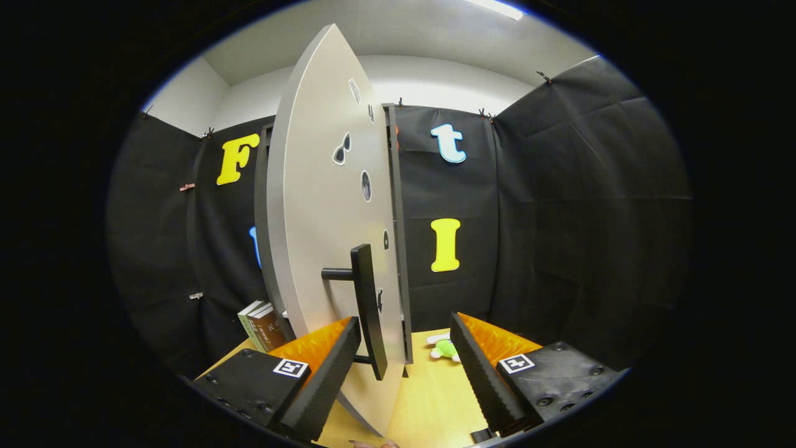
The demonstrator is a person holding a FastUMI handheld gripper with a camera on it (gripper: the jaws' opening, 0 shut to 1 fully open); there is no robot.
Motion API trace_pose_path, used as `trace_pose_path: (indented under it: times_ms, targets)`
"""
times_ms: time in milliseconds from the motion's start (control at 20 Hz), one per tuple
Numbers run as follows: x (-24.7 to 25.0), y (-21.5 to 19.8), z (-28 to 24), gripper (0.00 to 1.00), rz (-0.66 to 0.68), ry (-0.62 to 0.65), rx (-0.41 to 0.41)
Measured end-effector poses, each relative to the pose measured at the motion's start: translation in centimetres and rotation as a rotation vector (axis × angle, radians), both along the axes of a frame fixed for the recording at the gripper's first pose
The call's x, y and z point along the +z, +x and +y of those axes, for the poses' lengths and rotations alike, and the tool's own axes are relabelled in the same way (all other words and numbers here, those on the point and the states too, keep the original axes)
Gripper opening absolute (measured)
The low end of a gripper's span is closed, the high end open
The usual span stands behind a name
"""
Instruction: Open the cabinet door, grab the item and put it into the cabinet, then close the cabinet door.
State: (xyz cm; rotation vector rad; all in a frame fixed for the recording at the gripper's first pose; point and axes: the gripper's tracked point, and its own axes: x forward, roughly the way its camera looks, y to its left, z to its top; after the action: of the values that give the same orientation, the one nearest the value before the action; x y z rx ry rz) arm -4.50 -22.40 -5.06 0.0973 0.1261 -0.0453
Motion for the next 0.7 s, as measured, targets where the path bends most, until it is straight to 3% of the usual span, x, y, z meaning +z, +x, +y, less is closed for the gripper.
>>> trace_pose_path:
  times_ms: [450,700]
  targets:
    - [-0.6,2.0,7.8,0.96,-0.001,0.008,-0.073]
    - [-1.3,3.6,12.0,0.96,0.012,0.019,-0.070]
